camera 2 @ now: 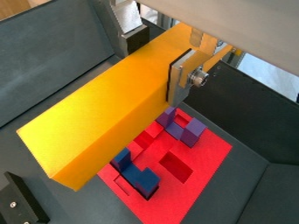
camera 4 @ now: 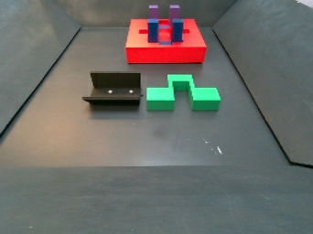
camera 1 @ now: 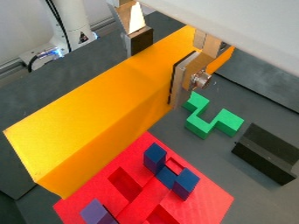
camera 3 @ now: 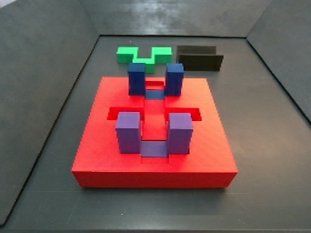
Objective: Pick up the yellow object. Move up. Move to above the board. Insert the yellow object.
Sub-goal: Insert the yellow object.
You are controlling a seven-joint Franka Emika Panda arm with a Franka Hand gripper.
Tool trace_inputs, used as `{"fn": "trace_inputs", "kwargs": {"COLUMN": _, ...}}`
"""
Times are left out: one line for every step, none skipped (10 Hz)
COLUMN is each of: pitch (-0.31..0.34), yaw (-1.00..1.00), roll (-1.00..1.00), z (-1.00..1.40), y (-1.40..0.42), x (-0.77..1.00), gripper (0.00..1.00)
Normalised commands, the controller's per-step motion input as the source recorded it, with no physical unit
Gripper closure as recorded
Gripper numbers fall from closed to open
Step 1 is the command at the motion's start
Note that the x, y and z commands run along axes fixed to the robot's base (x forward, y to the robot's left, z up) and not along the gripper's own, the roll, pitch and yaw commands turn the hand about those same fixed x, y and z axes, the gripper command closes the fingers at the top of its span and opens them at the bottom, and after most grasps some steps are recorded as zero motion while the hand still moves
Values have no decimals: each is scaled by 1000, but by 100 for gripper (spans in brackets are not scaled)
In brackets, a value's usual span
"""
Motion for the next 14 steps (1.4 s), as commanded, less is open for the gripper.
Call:
{"fn": "trace_inputs", "kwargs": {"pitch": -47, "yaw": 0, "roll": 0, "z": -363, "y": -31, "x": 140, "gripper": 100}}
{"fn": "trace_inputs", "kwargs": {"pitch": -136, "yaw": 0, "roll": 74, "z": -900, "y": -243, "x": 106, "gripper": 100}}
{"fn": "trace_inputs", "kwargs": {"pitch": -121, "yaw": -14, "roll": 76, "z": -1000, "y": -277, "x": 194, "gripper": 100}}
{"fn": "trace_inputs", "kwargs": {"pitch": -106, "yaw": -17, "roll": 74, "z": -1000, "y": -257, "x": 289, "gripper": 100}}
{"fn": "trace_inputs", "kwargs": {"pitch": -73, "yaw": -49, "roll": 106, "z": -1000, "y": -263, "x": 269, "gripper": 100}}
{"fn": "trace_inputs", "kwargs": {"pitch": -44, "yaw": -63, "roll": 126, "z": -1000, "y": -271, "x": 226, "gripper": 100}}
{"fn": "trace_inputs", "kwargs": {"pitch": -13, "yaw": -103, "roll": 149, "z": -1000, "y": -194, "x": 103, "gripper": 100}}
{"fn": "trace_inputs", "kwargs": {"pitch": -7, "yaw": -126, "roll": 149, "z": -1000, "y": -106, "x": 0, "gripper": 100}}
{"fn": "trace_inputs", "kwargs": {"pitch": -14, "yaw": -126, "roll": 141, "z": -1000, "y": -83, "x": 0, "gripper": 100}}
{"fn": "trace_inputs", "kwargs": {"pitch": -26, "yaw": -106, "roll": 163, "z": -1000, "y": -34, "x": 0, "gripper": 100}}
{"fn": "trace_inputs", "kwargs": {"pitch": 0, "yaw": -31, "roll": 197, "z": -940, "y": 0, "x": 6, "gripper": 100}}
{"fn": "trace_inputs", "kwargs": {"pitch": 0, "yaw": 0, "roll": 153, "z": -817, "y": 26, "x": 0, "gripper": 100}}
{"fn": "trace_inputs", "kwargs": {"pitch": 0, "yaw": 134, "roll": 4, "z": -617, "y": 91, "x": 11, "gripper": 100}}
{"fn": "trace_inputs", "kwargs": {"pitch": 0, "yaw": 297, "roll": -16, "z": -486, "y": 129, "x": 117, "gripper": 100}}
